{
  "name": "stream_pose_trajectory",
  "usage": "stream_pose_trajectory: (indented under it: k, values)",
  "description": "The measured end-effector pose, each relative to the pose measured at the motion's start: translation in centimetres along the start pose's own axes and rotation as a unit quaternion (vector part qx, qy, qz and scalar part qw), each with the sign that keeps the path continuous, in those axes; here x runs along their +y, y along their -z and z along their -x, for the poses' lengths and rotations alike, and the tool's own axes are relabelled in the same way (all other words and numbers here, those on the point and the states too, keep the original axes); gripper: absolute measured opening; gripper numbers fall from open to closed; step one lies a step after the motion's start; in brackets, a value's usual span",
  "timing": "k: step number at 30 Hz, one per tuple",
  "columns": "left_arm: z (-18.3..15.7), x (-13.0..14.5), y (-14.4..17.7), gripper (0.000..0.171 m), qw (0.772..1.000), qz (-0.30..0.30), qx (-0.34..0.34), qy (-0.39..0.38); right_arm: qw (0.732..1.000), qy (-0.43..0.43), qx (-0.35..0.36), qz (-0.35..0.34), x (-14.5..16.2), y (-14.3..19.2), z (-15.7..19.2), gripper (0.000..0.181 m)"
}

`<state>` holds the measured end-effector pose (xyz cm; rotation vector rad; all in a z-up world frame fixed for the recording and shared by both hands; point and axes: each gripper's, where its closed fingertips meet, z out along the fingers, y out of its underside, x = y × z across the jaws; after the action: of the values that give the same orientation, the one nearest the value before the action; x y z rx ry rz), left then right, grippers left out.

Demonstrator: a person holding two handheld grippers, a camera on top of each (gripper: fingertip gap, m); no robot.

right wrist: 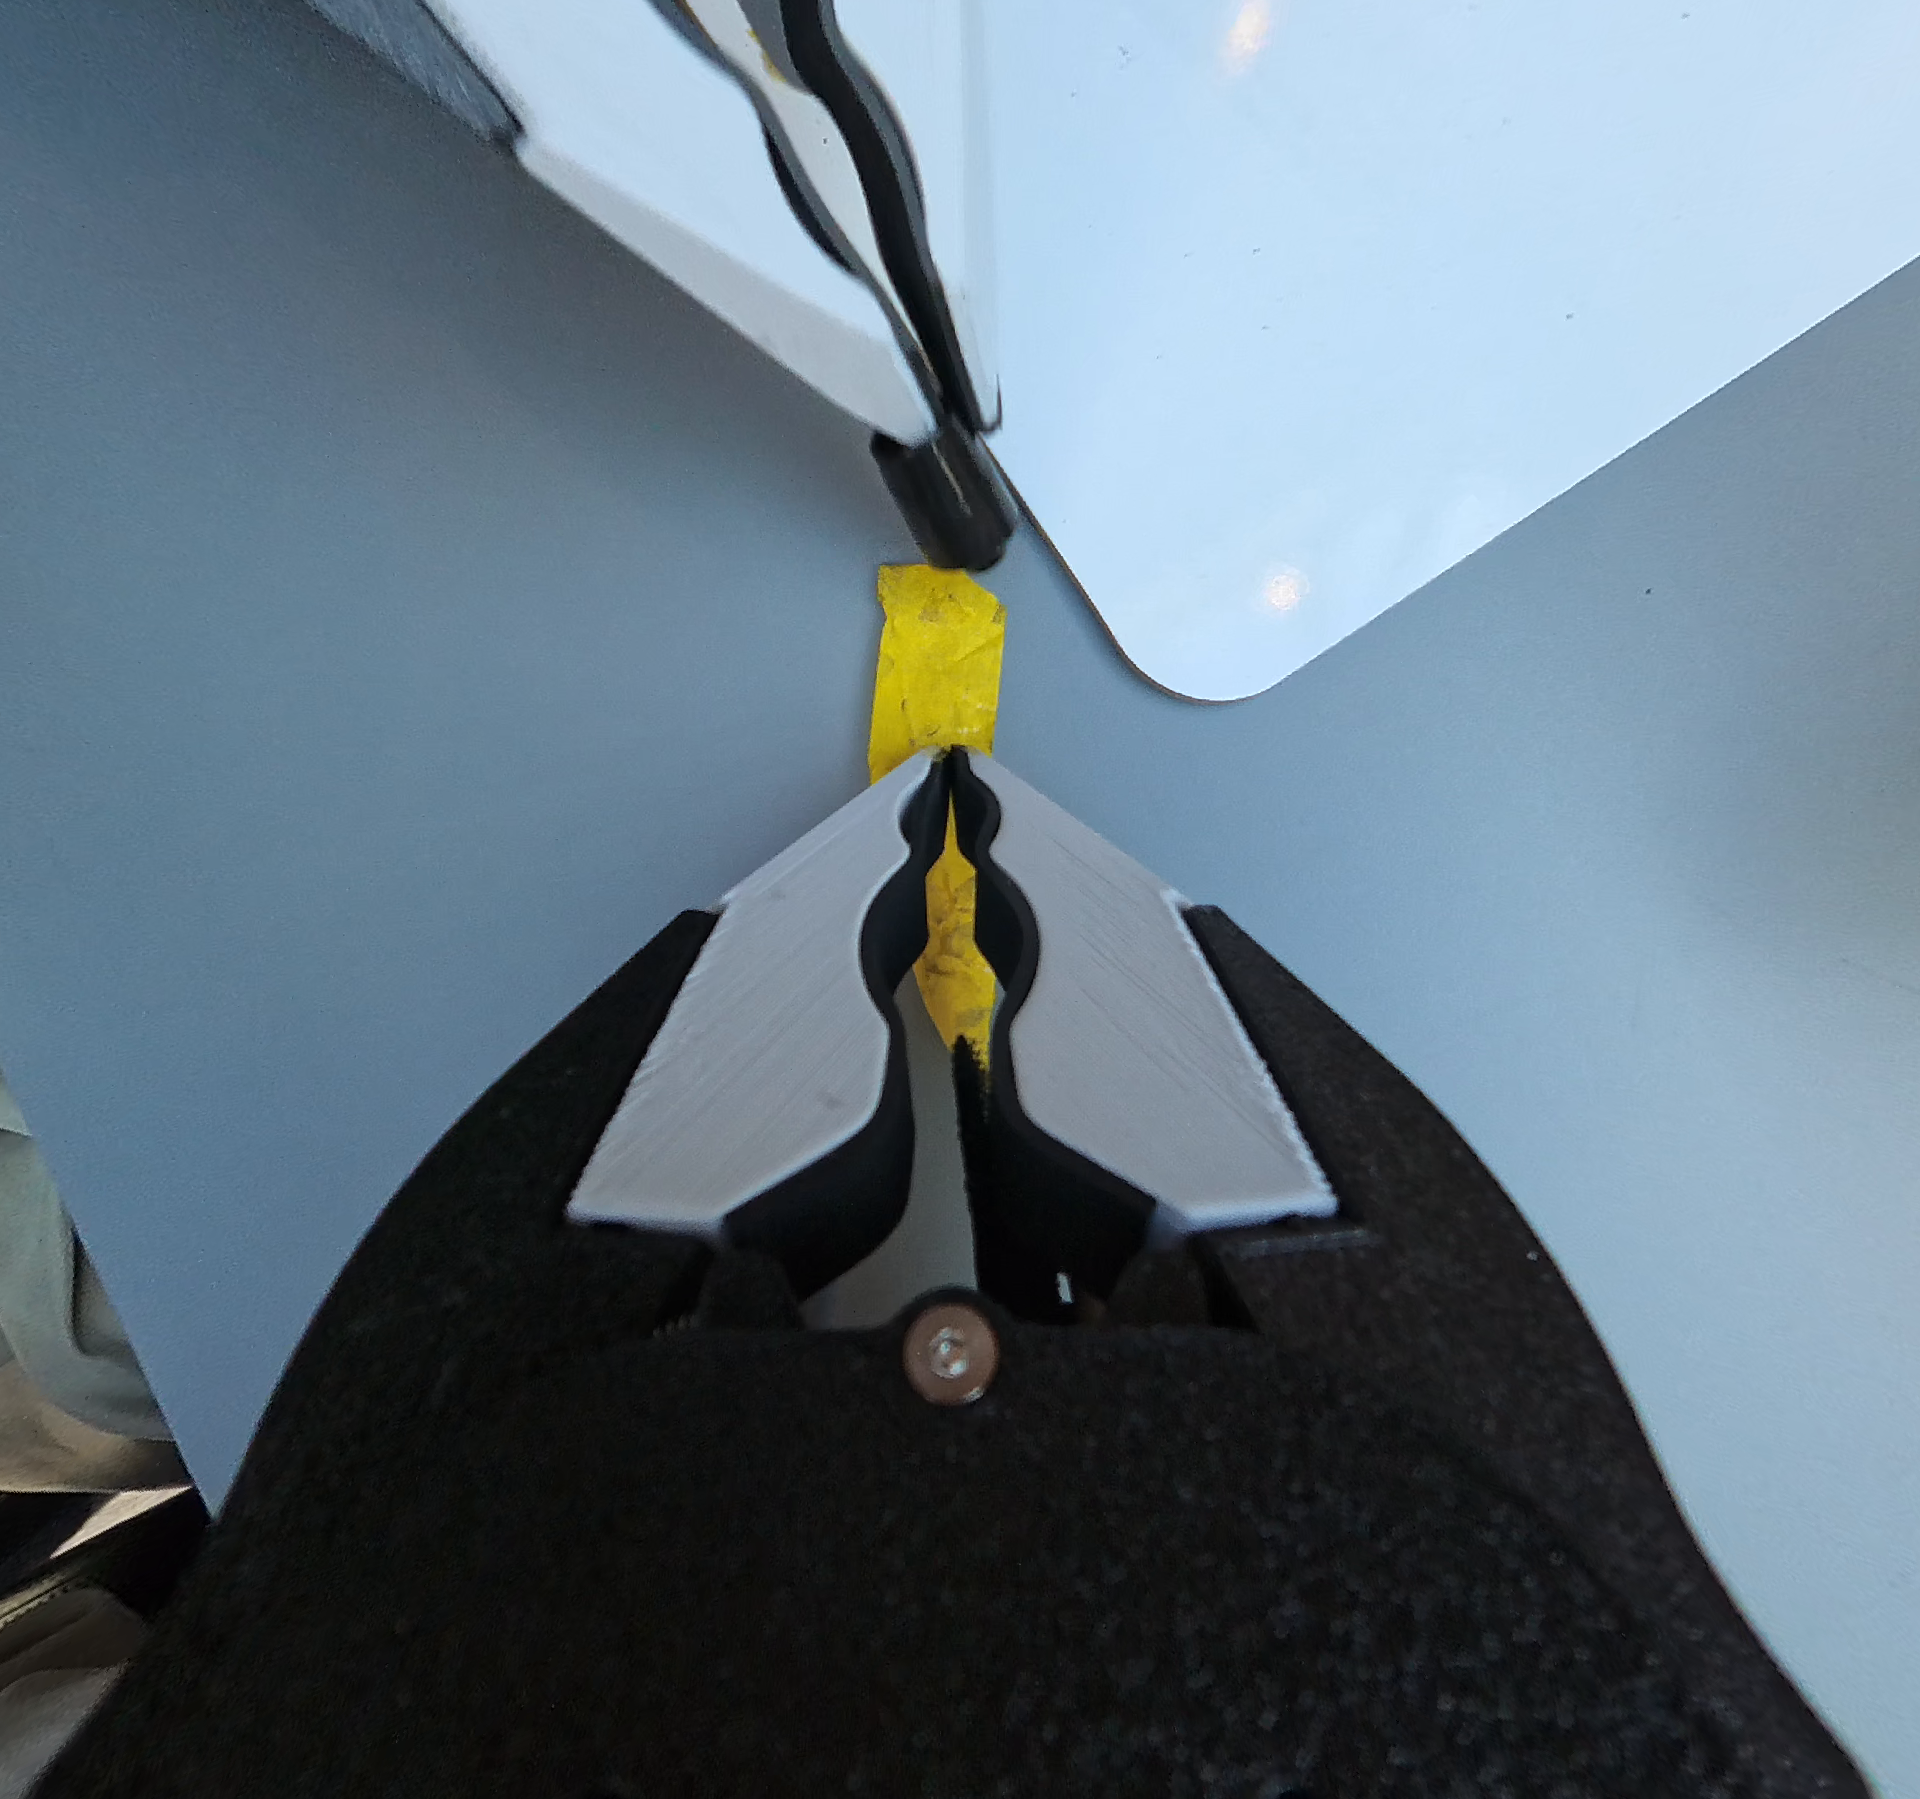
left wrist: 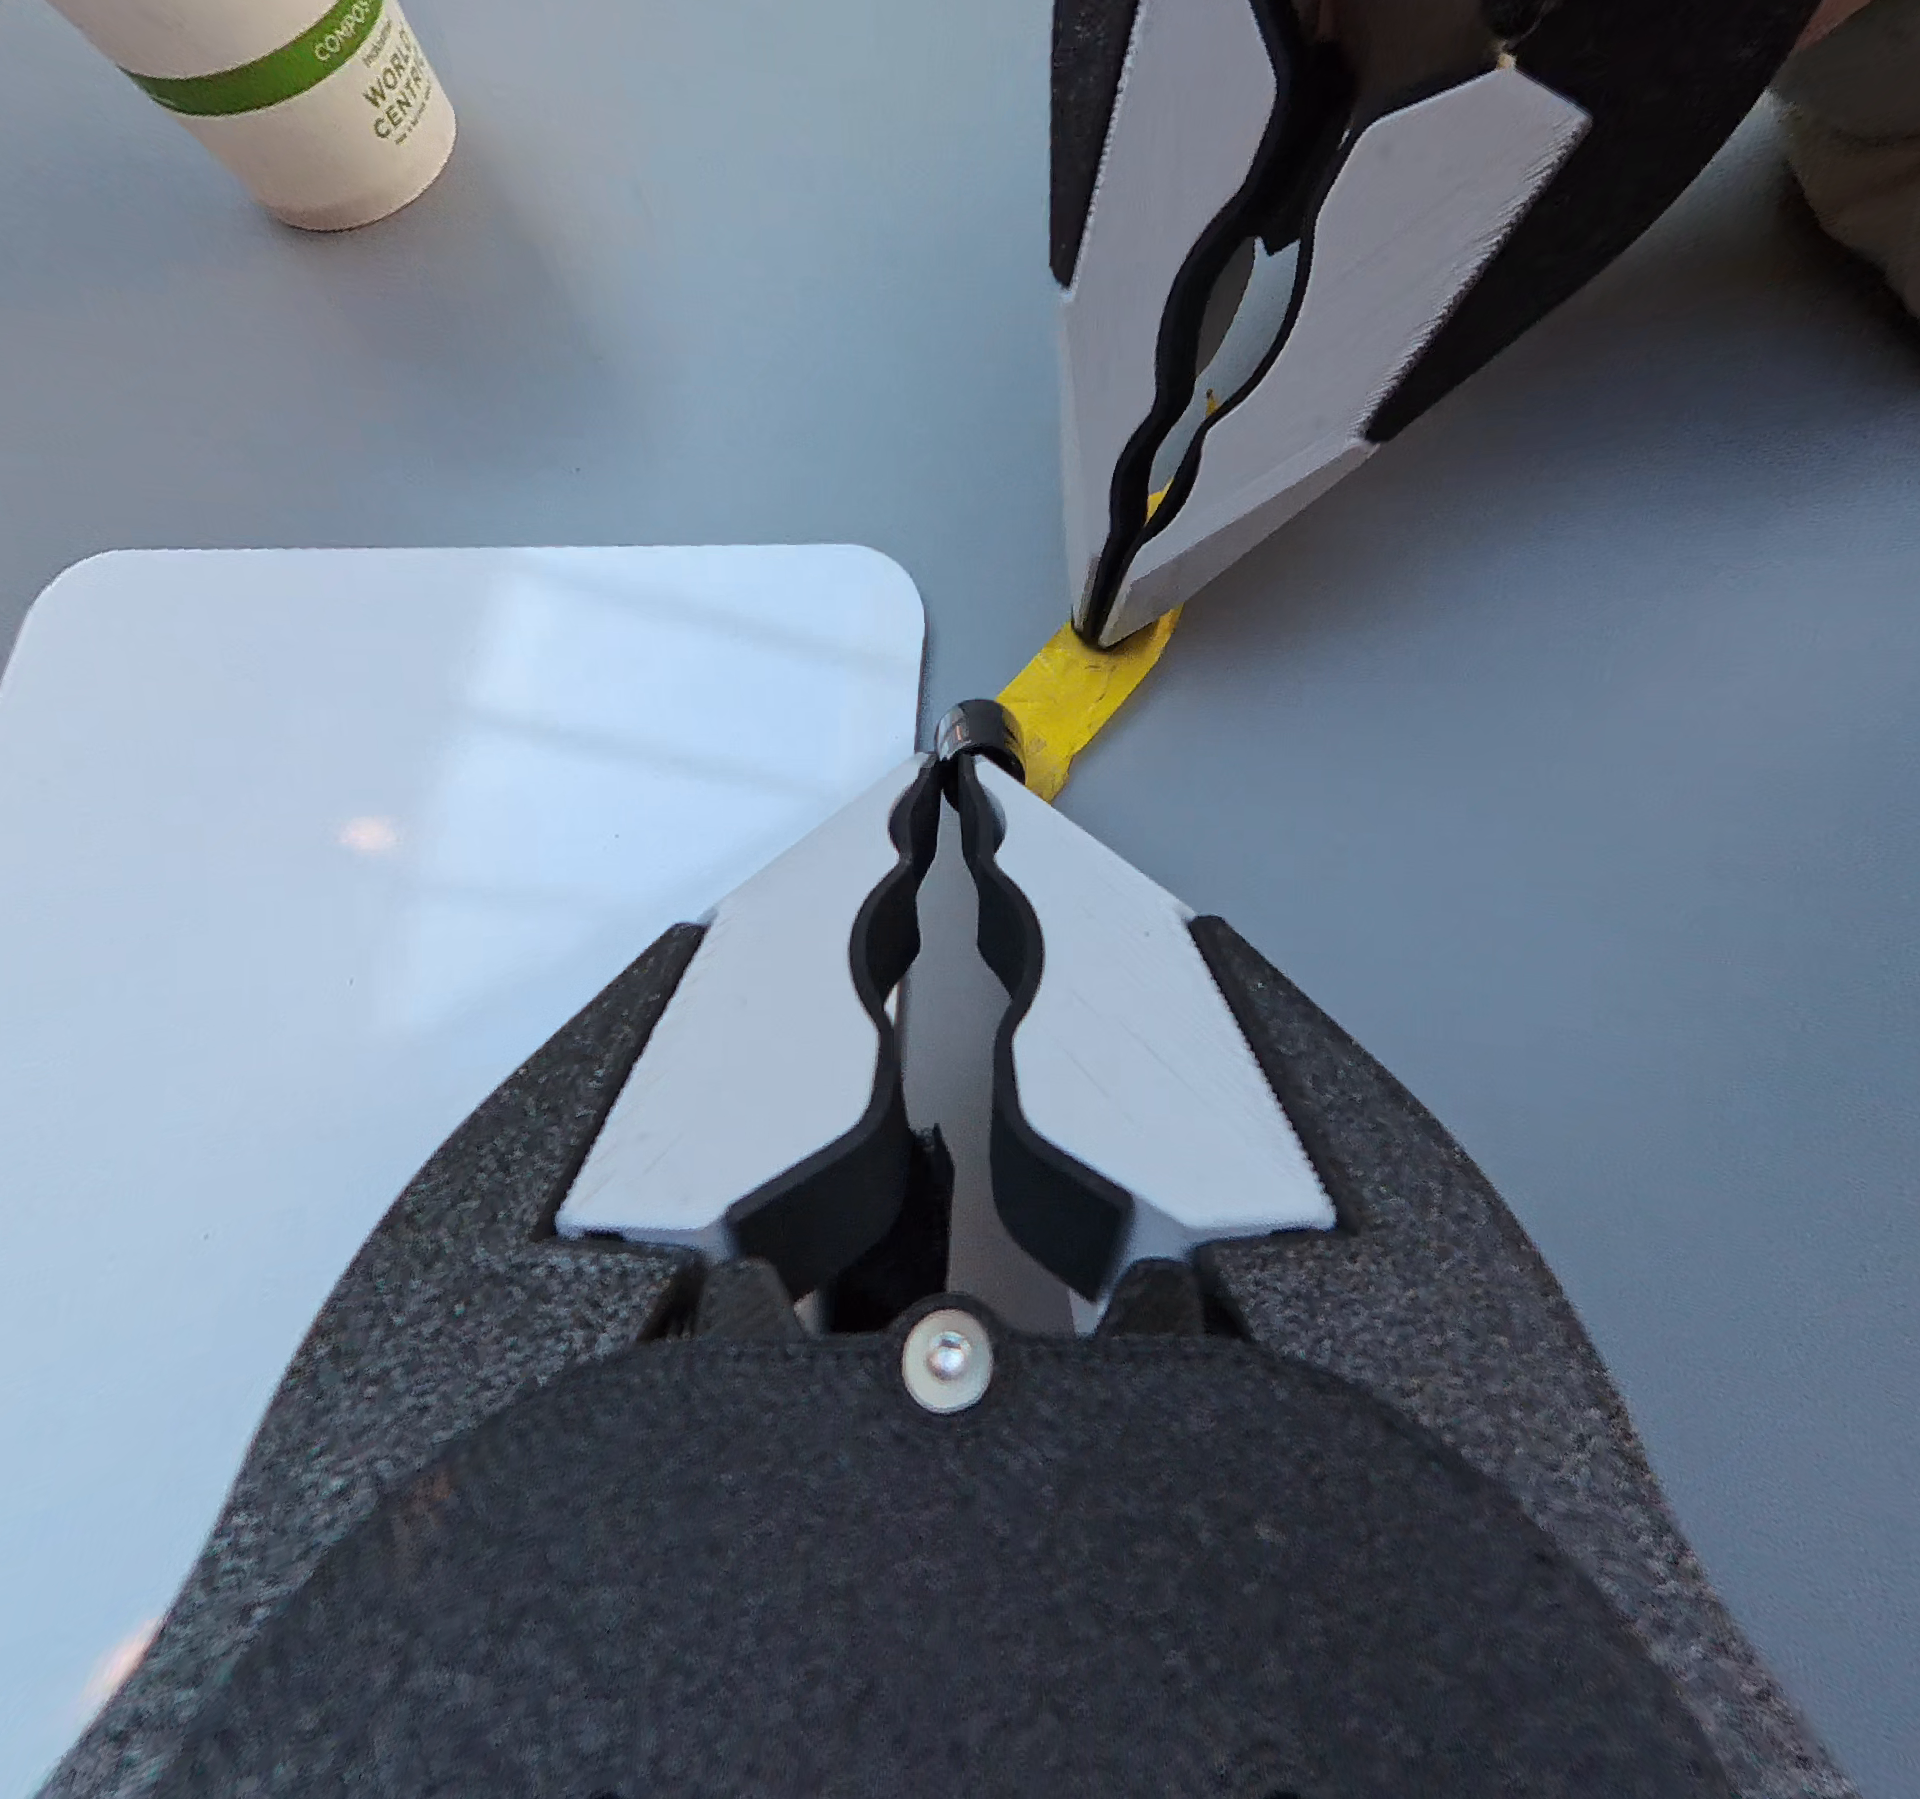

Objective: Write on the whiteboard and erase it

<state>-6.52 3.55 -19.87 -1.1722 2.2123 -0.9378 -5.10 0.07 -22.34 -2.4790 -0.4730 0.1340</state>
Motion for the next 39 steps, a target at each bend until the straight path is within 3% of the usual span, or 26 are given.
stream_pose_trajectory:
  k: [3, 8, 15, 20, 25, 28, 30, 33, 35, 39]
  values:
    - [-0.1, -0.4, 1.9, 0.003, 0.999, -0.030, 0.018, 0.027, 1.000, -0.011, -0.008, -0.013, -0.2, 0.1, 0.0, 0.000]
    - [-0.2, 1.3, 5.4, 0.003, 0.997, -0.056, 0.017, 0.042, 0.991, -0.080, -0.047, -0.100, -2.2, 2.3, -0.3, 0.043]
    - [0.7, 3.2, 10.2, 0.003, 0.991, -0.119, -0.011, 0.062, 0.978, -0.117, -0.032, -0.167, -3.1, 5.3, -1.9, 0.046]
    - [3.2, 2.4, 15.2, 0.003, 0.972, -0.221, -0.044, 0.073, 0.982, -0.064, 0.005, -0.180, -7.1, 4.8, -0.7, 0.048]
    - [4.3, 0.9, 18.9, 0.003, 0.927, -0.349, 0.007, 0.139, 0.934, -0.068, -0.147, -0.318, -18.3, 3.8, 4.6, 0.043]
    - [4.3, 0.6, 20.3, 0.003, 0.914, -0.387, 0.002, 0.122, 0.892, -0.099, -0.276, -0.343, -22.7, 2.9, 7.2, 0.046]
    - [4.0, 0.4, 21.2, 0.003, 0.910, -0.402, -0.011, 0.095, 0.866, -0.105, -0.351, -0.341, -24.1, 2.7, 8.6, 0.042]
    - [3.5, 0.5, 21.6, 0.003, 0.915, -0.400, -0.035, 0.048, 0.843, -0.108, -0.392, -0.353, -25.5, 2.6, 9.1, 0.033]
    - [3.1, 0.5, 22.0, 0.003, 0.915, -0.400, -0.053, 0.016, 0.843, -0.106, -0.395, -0.348, -25.5, 2.2, 9.3, 0.019]
    - [2.8, 0.8, 22.0, 0.003, 0.918, -0.390, -0.075, -0.009, 0.844, -0.106, -0.396, -0.347, -25.4, 1.9, 9.6, 0.019]
